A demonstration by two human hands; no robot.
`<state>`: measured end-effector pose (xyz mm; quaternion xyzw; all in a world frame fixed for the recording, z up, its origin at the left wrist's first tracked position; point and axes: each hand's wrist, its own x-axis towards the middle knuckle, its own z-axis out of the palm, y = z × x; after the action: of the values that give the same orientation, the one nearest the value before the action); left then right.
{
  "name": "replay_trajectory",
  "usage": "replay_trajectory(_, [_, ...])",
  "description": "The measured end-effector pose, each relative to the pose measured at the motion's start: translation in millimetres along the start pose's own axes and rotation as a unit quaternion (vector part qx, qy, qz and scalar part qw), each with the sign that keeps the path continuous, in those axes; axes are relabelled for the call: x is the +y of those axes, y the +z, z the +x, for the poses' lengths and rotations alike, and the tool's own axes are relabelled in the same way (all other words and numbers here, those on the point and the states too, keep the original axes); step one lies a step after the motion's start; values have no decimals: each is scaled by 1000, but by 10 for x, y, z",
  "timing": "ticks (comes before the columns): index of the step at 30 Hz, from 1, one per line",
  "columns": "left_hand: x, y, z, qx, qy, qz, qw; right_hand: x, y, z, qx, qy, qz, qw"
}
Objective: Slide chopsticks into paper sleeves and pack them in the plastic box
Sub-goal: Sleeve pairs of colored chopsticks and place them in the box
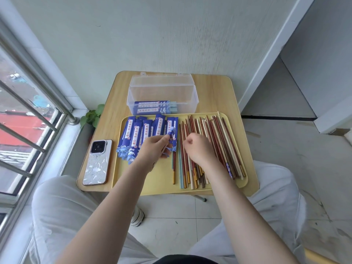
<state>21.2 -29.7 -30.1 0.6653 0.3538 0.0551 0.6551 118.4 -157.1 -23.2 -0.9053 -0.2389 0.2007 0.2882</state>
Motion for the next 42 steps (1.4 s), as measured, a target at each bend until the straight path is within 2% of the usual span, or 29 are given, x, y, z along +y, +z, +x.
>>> replay_trajectory(1, [-22, 7, -9, 7, -32, -56, 998, -2, 67, -21, -21, -9, -90, 996])
replay_trajectory(3, [-59, 23, -17, 9, -75, -120, 990, -52, 177, -53, -53, -5, -203, 978])
replay_trajectory(7, [-146, 58, -22, 1, -114, -179, 977, -204, 280, -89, -69, 14, -285, 956])
replay_trajectory(15, [-307, 77, 34, 9, -101, -158, 982, -303, 340, -142, -66, 51, -309, 947])
replay_trajectory(21, [-315, 105, 25, 6, -86, -117, 989, -325, 380, -165, -78, 68, -272, 957])
replay_trajectory(31, [-268, 116, 38, 23, -80, -143, 986, -309, 341, -117, -66, 93, -241, 964])
replay_trajectory(34, [-248, 112, 37, 25, -72, -134, 988, -251, 215, -113, -37, 87, -202, 975])
replay_trajectory(37, [-210, 134, -3, 6, -80, -135, 988, -189, 42, -89, 16, 56, -109, 992])
replay_trajectory(40, [-160, 146, -52, -10, -65, -109, 992, -144, -120, -40, 60, 15, 50, 997])
replay_trajectory(42, [-121, 136, -67, -12, -43, -97, 994, -132, -220, -4, 68, 19, 189, 979])
